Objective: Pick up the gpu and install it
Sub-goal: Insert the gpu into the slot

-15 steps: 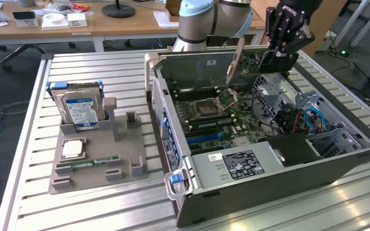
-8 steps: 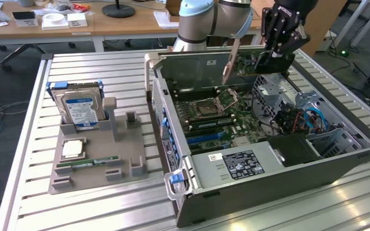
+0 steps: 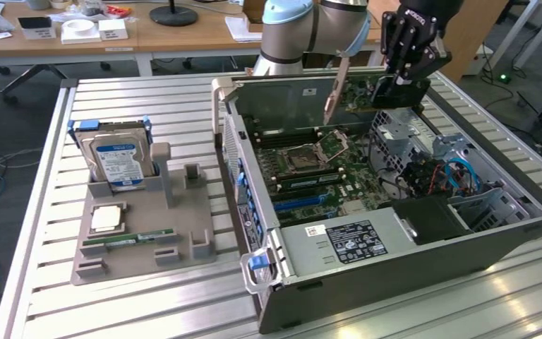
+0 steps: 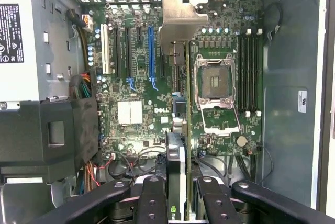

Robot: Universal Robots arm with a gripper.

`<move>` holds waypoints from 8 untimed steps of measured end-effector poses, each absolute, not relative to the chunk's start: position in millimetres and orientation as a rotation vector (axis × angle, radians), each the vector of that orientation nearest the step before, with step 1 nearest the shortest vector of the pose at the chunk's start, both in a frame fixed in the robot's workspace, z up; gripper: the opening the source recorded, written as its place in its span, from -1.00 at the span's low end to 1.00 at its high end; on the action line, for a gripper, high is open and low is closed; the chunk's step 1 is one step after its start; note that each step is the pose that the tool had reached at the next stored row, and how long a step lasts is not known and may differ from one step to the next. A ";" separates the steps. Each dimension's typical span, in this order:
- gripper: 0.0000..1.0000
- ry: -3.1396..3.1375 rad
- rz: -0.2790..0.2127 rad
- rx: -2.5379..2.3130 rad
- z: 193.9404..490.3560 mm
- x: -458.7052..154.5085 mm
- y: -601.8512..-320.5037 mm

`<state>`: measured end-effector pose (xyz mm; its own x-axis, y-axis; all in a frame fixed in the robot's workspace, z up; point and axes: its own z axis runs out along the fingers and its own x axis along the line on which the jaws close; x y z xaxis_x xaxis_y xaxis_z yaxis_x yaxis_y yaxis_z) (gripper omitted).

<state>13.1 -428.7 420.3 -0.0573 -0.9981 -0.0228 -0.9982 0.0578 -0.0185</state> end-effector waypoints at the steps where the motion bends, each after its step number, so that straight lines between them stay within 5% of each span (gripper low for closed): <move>1: -0.47 2.263 0.003 -2.136 420.2 13.0 -428.7; 8: -0.47 2.263 0.003 -2.136 416.7 12.3 -428.7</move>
